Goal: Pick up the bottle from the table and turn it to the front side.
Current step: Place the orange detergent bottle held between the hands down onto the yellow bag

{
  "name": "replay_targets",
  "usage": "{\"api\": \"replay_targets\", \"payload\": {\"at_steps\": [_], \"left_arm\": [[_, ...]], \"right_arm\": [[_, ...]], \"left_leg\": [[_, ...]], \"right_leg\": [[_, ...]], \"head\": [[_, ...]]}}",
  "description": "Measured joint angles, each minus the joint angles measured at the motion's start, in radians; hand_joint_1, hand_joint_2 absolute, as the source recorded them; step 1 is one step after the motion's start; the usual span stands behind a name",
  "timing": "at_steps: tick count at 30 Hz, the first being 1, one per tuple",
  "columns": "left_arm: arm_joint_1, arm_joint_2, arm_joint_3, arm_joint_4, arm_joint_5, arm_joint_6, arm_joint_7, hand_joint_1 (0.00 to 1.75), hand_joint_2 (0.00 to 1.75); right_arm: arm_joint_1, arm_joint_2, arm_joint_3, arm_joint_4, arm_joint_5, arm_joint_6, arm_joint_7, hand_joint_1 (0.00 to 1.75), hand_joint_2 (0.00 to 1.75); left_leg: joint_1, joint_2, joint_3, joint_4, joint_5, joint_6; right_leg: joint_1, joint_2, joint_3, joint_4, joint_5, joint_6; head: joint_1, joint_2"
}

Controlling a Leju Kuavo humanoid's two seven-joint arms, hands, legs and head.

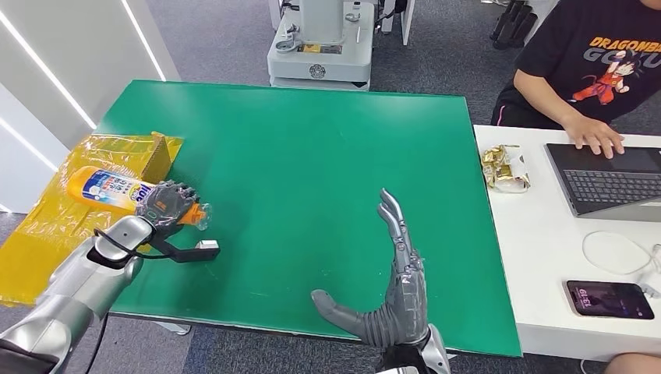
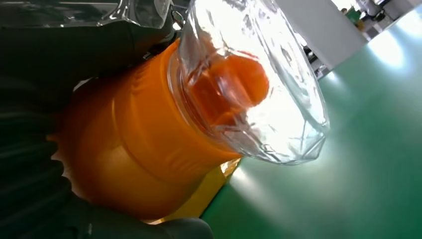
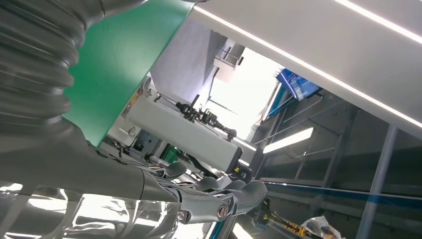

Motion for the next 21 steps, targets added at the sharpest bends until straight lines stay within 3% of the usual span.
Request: {"api": "replay_targets", "payload": {"at_steps": [12,13,17,21], "left_arm": [[-0.053,-0.031,-0.006,0.125,0.16,-0.108,-0.015,1.75,1.75],[-0.054,-0.032,-0.006,0.131,0.168,-0.109,-0.017,1.69,1.75],[-0.058,-0.033,-0.006,0.148,0.186,-0.108,-0.018,0.05,1.75],[-0.059,-0.032,-0.006,0.153,0.194,-0.103,-0.013,0.0,1.75]], "right_arm": [[-0.008,0.0,0.007,0.008,-0.003,-0.021,0.005,0.0,1.75],[-0.009,0.0,0.007,0.009,-0.003,-0.022,0.007,0.0,1.75],[-0.014,0.0,0.008,0.014,-0.004,-0.022,0.011,0.0,1.75],[-0.025,0.0,0.013,0.023,-0.009,-0.016,0.011,0.0,1.75]], "left_leg": [[0.0,0.0,0.0,0.0,0.0,0.0],[0.0,0.0,0.0,0.0,0.0,0.0],[0.0,0.0,0.0,0.0,0.0,0.0],[0.0,0.0,0.0,0.0,0.0,0.0]], "right_leg": [[0.0,0.0,0.0,0.0,0.0,0.0],[0.0,0.0,0.0,0.0,0.0,0.0],[0.0,0.0,0.0,0.0,0.0,0.0],[0.0,0.0,0.0,0.0,0.0,0.0]], "head": [[0.0,0.0],[0.0,0.0],[0.0,0.0],[0.0,0.0]]}}
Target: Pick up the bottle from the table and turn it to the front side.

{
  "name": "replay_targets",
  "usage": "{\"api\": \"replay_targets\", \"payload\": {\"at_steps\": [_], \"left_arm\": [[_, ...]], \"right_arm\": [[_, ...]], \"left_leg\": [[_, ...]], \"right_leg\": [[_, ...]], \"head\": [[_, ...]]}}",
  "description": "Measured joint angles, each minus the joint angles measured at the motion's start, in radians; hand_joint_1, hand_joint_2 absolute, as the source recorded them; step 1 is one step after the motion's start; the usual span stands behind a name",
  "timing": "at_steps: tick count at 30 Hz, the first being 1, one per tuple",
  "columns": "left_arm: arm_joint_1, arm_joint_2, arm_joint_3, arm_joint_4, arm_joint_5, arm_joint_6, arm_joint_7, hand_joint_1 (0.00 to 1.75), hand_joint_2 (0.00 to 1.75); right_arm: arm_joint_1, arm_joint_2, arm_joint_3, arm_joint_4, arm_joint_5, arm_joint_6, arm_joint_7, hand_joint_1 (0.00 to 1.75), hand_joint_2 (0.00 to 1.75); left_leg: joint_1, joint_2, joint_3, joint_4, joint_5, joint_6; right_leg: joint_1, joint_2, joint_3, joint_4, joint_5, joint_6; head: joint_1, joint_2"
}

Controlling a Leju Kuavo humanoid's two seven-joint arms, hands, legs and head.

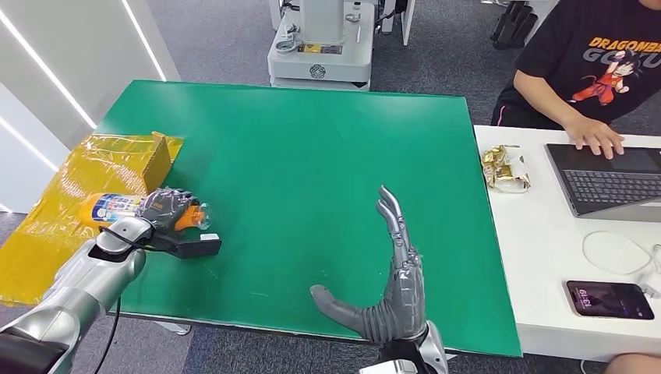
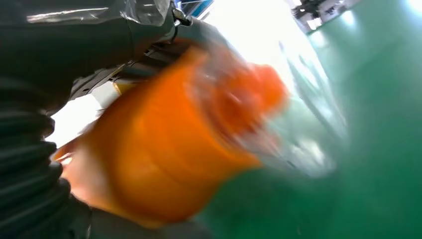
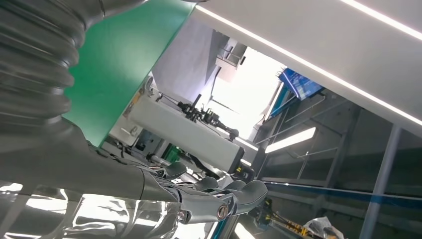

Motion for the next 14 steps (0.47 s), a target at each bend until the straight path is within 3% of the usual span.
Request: {"api": "replay_targets", "payload": {"at_steps": [14], "left_arm": [[0.003,0.003,0.014,0.006,0.081,-0.005,-0.015,0.0,1.75]], "right_arm": [[-0.027,0.0,0.007,0.031,-0.024,0.036,-0.009,0.0,1.75]], "left_leg": [[0.0,-0.001,0.0,0.0,0.0,0.0]], "right_leg": [[0.0,0.0,0.0,0.001,0.0,0.0]], "head": [[0.0,0.0]]}}
